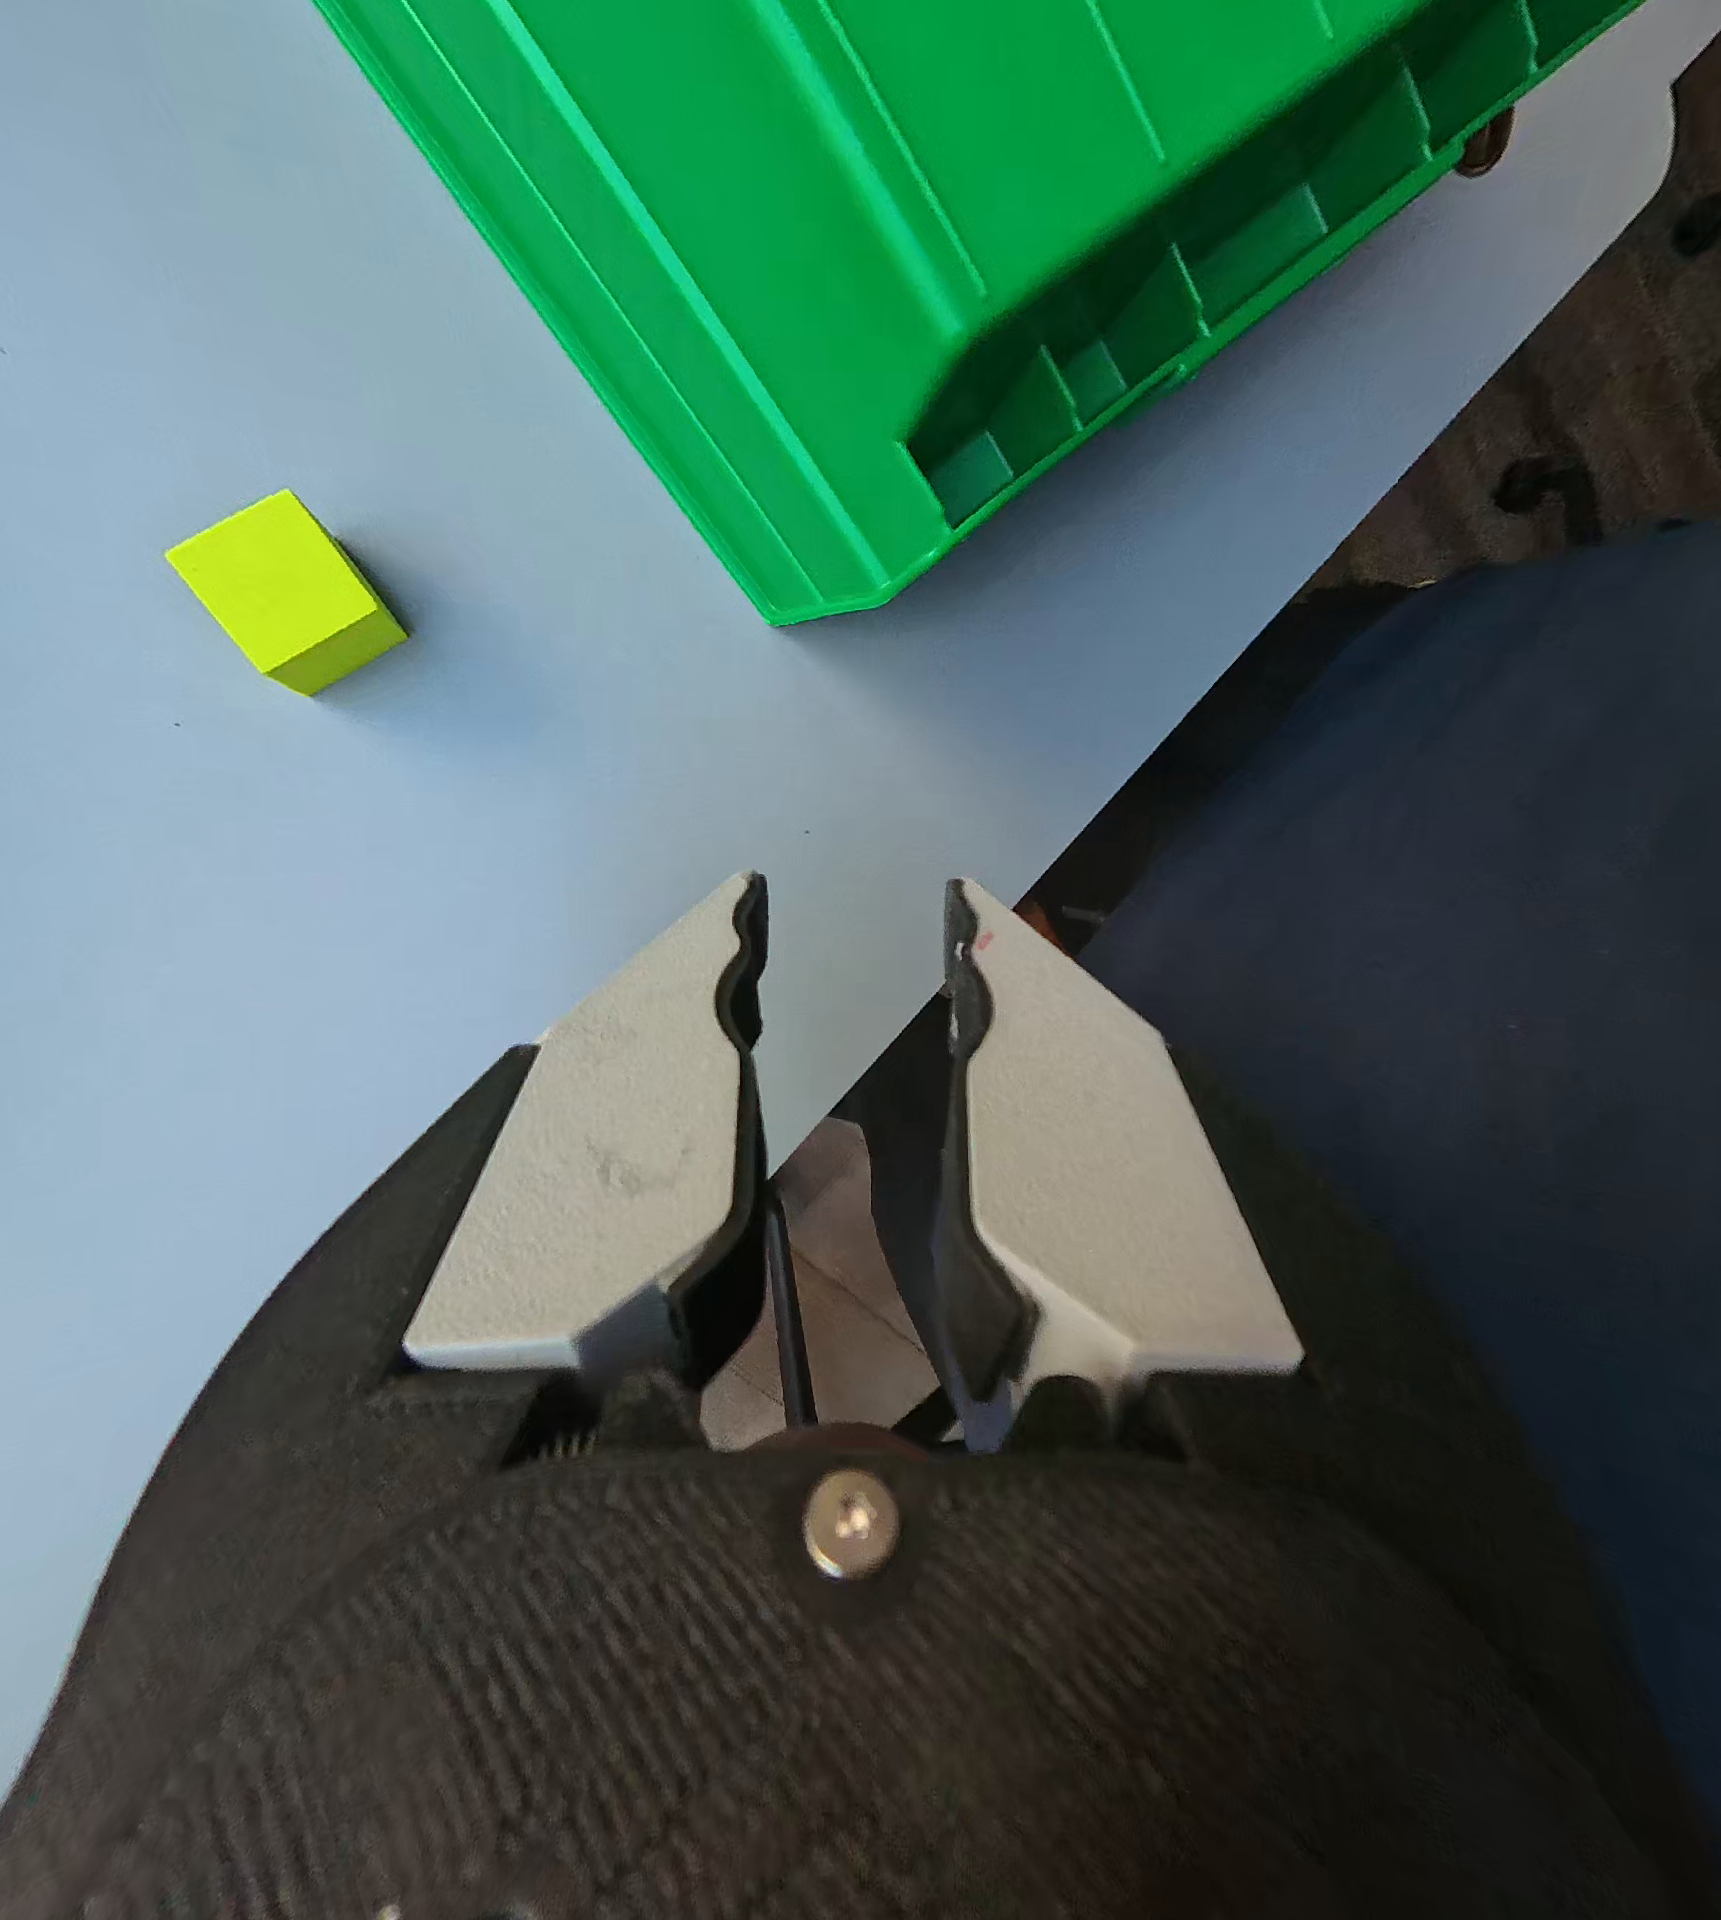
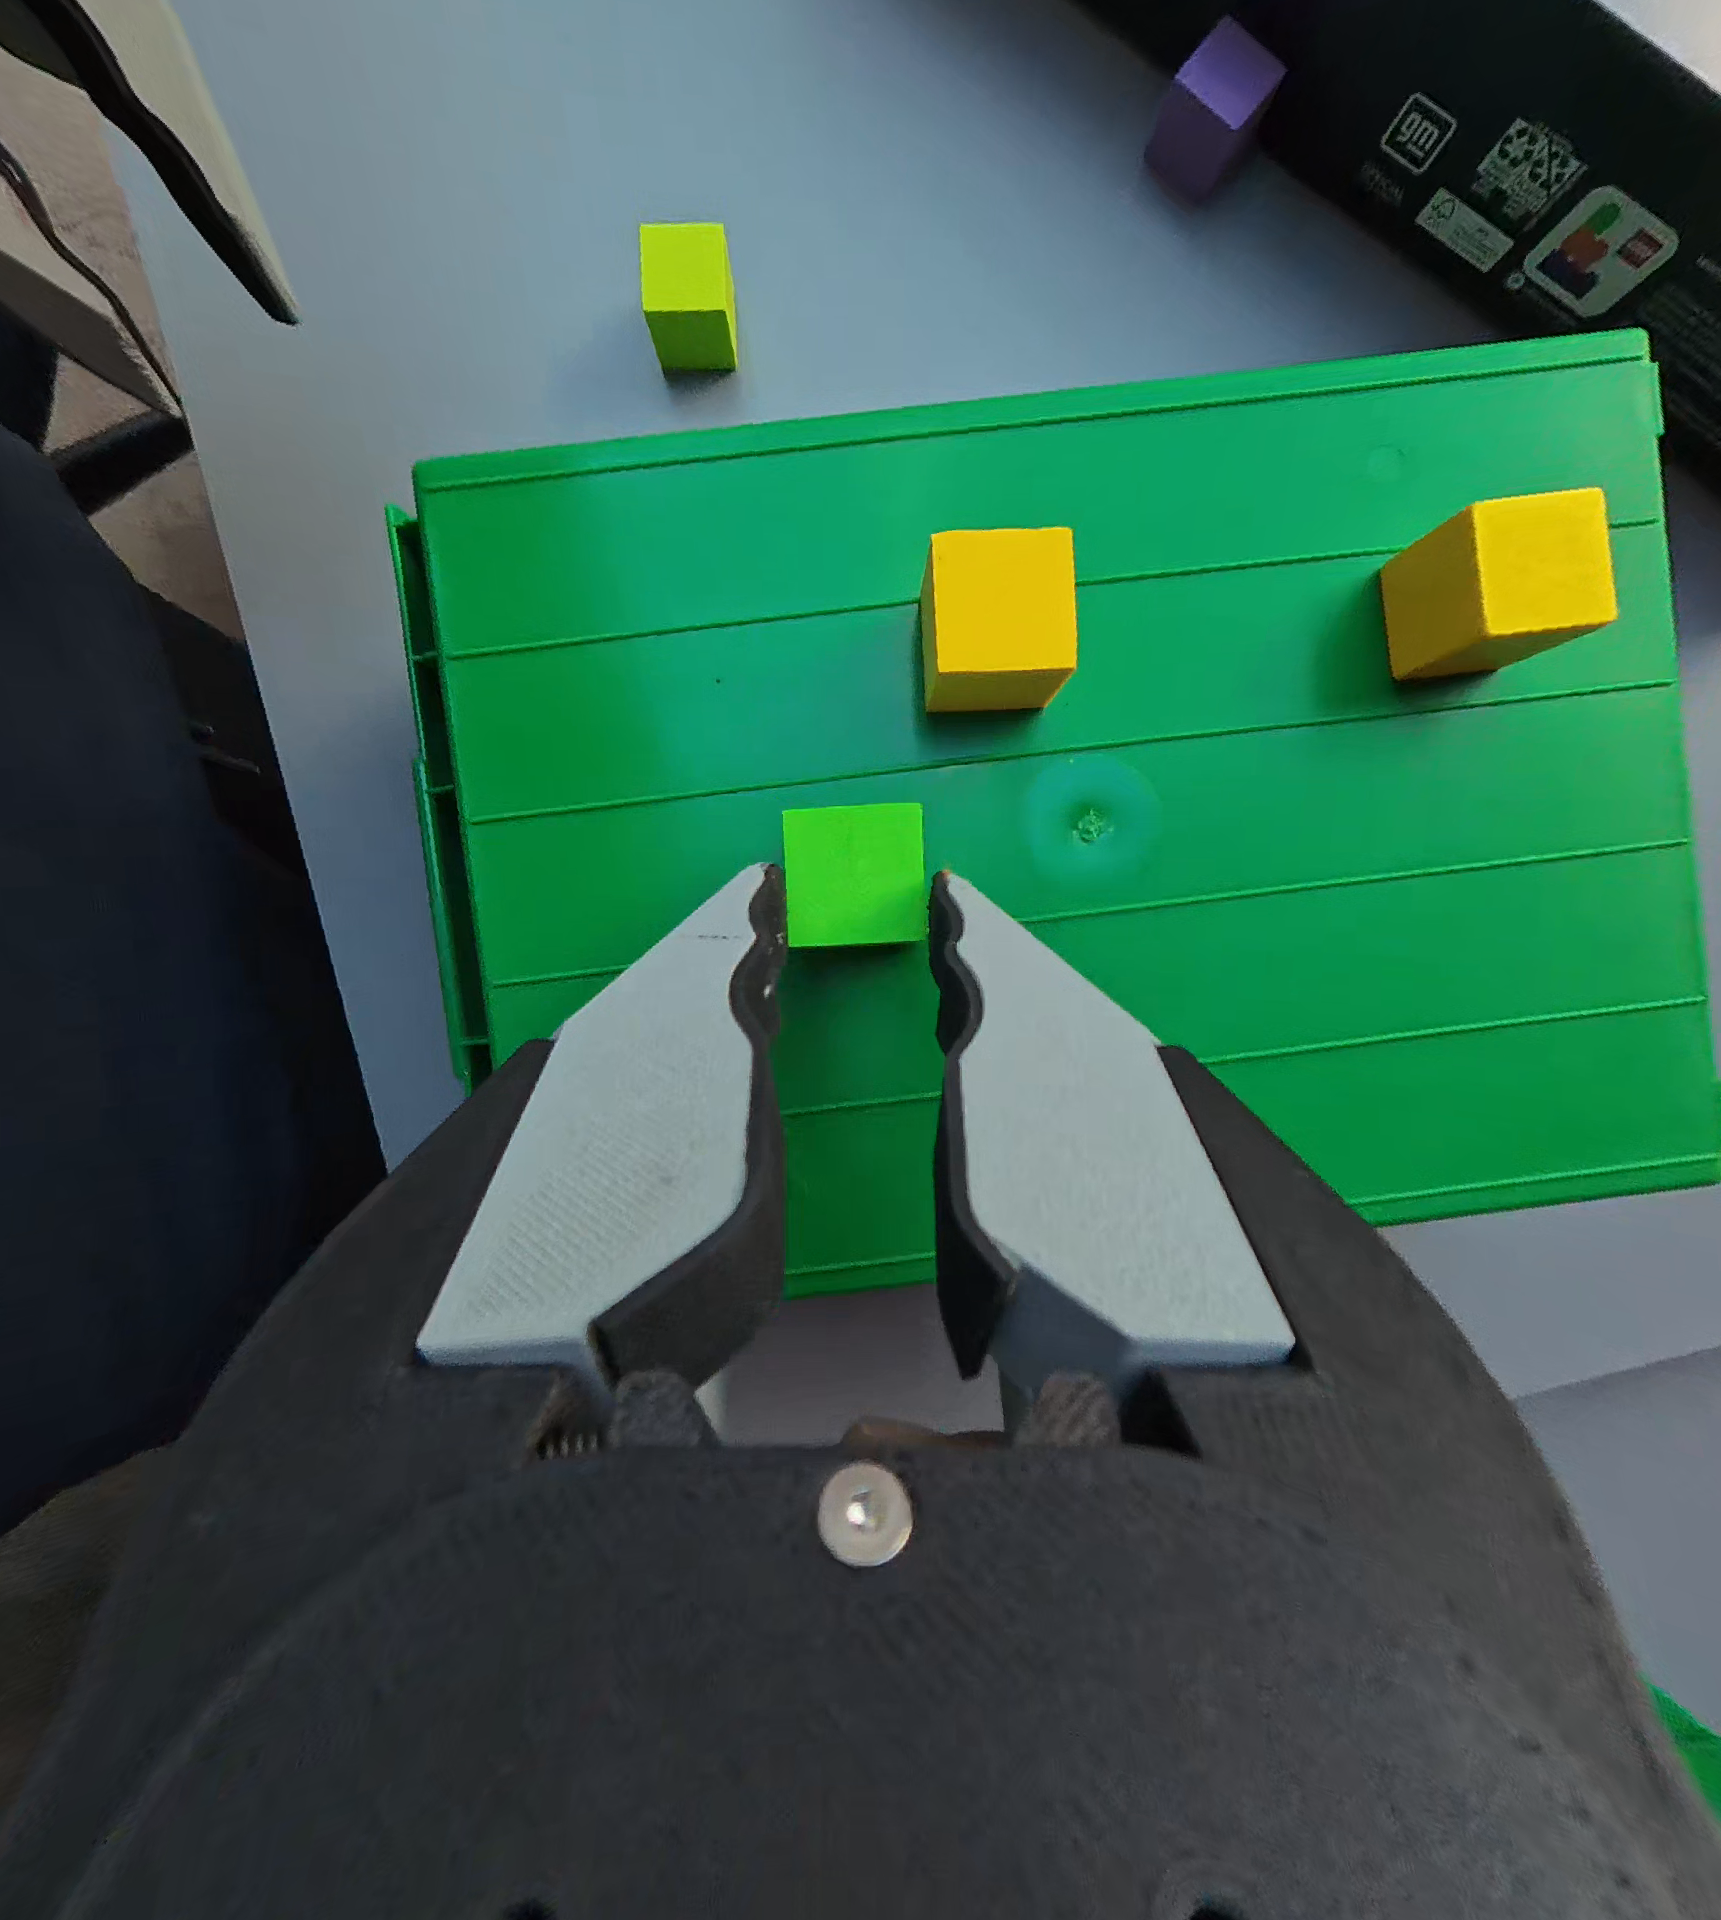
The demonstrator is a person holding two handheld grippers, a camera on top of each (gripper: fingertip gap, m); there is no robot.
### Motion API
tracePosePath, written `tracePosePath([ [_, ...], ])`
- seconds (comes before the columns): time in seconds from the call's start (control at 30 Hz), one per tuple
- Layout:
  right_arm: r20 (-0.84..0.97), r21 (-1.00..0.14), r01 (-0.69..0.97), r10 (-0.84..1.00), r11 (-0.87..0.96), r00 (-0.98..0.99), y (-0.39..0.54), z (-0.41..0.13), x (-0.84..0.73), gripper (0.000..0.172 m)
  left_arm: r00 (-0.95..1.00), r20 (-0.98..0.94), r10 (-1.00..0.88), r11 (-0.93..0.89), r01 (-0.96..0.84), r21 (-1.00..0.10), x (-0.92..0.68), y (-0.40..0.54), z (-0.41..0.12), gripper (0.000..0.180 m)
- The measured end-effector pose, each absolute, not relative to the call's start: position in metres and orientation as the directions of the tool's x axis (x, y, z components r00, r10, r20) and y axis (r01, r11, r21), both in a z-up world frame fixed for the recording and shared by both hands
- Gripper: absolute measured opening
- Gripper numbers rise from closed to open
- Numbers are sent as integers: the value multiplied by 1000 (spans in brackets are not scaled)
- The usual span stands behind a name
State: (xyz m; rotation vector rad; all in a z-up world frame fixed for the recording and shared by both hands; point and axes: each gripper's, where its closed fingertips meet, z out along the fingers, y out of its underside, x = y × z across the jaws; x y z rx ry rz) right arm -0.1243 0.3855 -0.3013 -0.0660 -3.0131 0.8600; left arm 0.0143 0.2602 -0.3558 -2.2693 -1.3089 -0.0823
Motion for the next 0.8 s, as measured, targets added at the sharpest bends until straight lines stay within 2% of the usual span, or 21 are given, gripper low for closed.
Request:
tracePosePath([
  [0.07,-21,-536,65,63,841,-998,387,-301,-124,39,531,312,788,-392,823,-412,18,259,-356,31],
  [0.2,-27,-543,90,89,835,-996,391,-298,-128,25,530,316,787,-389,824,-413,28,256,-360,31],
  [0.7,-72,-494,37,2,869,-997,389,-303,-120,29,446,379,811,-296,871,-392,41,256,-363,28],
  [0.8,-104,-534,61,7,843,-995,389,-295,-122,33,438,378,815,-293,876,-384,44,257,-364,28],
])
